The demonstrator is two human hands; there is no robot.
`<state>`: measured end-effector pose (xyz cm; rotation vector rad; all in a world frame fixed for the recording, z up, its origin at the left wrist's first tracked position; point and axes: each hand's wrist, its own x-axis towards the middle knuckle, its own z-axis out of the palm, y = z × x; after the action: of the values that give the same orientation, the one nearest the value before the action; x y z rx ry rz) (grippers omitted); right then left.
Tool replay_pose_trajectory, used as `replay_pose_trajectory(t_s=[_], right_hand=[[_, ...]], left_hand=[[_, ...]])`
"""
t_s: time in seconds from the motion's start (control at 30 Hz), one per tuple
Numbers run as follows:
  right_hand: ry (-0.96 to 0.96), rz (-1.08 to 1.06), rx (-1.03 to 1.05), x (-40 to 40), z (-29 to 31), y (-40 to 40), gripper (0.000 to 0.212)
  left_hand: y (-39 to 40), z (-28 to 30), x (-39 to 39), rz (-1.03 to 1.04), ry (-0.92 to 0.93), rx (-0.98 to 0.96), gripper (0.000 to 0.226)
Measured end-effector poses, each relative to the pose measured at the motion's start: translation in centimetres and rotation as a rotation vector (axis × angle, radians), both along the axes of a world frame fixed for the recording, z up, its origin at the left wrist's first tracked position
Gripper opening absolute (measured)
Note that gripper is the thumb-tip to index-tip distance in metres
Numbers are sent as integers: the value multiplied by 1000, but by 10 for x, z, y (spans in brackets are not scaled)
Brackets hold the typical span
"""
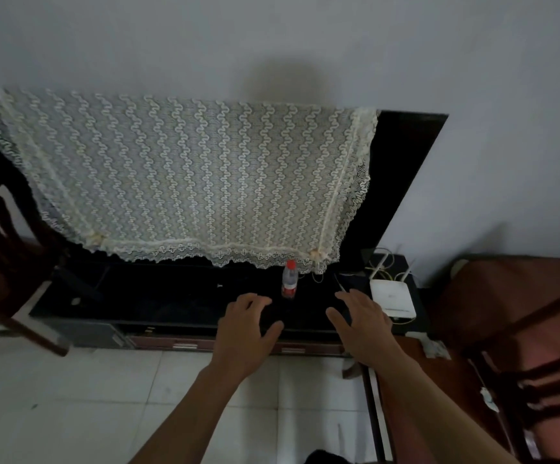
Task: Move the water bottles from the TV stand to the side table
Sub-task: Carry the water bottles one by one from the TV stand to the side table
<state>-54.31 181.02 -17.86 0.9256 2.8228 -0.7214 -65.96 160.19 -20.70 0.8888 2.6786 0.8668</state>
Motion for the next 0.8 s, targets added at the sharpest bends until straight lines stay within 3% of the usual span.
replay_pose_trajectory(t_s=[0.8], right_hand=[[-116,-80,-135,-157,-77,123,58]], left_hand=[[126,-49,-176,-87,-164,-185,57]])
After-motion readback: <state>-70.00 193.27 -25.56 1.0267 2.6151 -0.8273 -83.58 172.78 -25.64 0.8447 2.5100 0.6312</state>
